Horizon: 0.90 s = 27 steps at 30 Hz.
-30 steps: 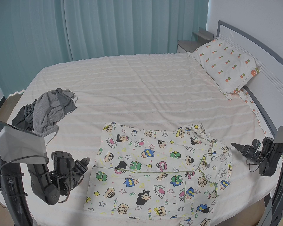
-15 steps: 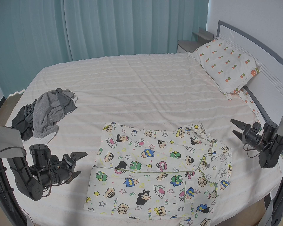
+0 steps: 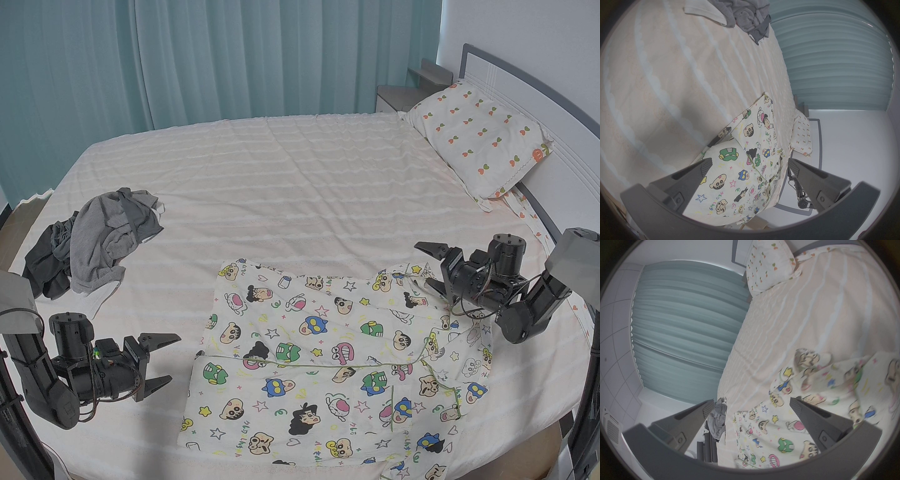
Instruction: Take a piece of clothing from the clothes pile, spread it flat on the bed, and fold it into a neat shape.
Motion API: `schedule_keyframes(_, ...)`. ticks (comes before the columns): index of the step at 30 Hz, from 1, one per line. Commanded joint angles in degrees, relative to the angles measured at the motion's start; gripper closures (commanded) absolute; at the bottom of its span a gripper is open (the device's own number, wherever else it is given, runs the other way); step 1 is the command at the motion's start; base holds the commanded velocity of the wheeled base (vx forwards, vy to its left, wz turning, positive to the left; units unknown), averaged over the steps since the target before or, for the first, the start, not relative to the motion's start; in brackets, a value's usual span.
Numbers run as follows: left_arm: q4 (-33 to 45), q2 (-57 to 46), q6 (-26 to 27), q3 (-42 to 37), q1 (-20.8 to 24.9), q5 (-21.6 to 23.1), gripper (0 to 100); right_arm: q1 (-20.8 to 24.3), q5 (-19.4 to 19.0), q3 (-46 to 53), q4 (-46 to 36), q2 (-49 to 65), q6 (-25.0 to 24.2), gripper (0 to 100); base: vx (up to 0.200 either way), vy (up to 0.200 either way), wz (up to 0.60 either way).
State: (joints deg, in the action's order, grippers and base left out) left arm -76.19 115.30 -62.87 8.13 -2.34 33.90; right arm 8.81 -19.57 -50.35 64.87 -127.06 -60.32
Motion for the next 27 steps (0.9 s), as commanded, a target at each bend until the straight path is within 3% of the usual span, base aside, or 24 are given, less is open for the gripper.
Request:
schedule_keyframes(1,-0.01,0.19,0.20,-0.66,0.14,0.02,0,1.03,0.05,-2.48,-0.35,-2.49,4.42,0,0.000,0.000,0.00)
schedule_keyframes(3,-0.01,0.19,0.20,-0.66,0.14,0.02,0,-0.82,0.05,-4.15,-2.73,-3.37,10.05,0,0.000,0.000,0.00)
schedule_keyframes(5,-0.01,0.28,0.29,-0.66,0.06,0.02,0,-1.26,0.14,-5.64,-5.80,-3.46,11.72,0,0.000,0.000,0.00)
schedule_keyframes(8,-0.01,0.37,0.55,-0.66,0.32,-0.06,0,-0.73,0.93,-8.19,-11.16,-3.37,10.75,0,0.000,0.000,0.00)
schedule_keyframes(17,-0.01,0.37,0.73,-0.66,0.67,-0.33,0,2.00,2.16,-12.32,-12.04,-5.04,10.31,0,0.000,0.000,0.00)
schedule_keyframes(27,-0.01,0.37,0.82,-0.75,0.76,-0.33,0,2.08,7.44,-19.26,-13.71,-13.56,10.40,0,0.000,0.000,0.00)
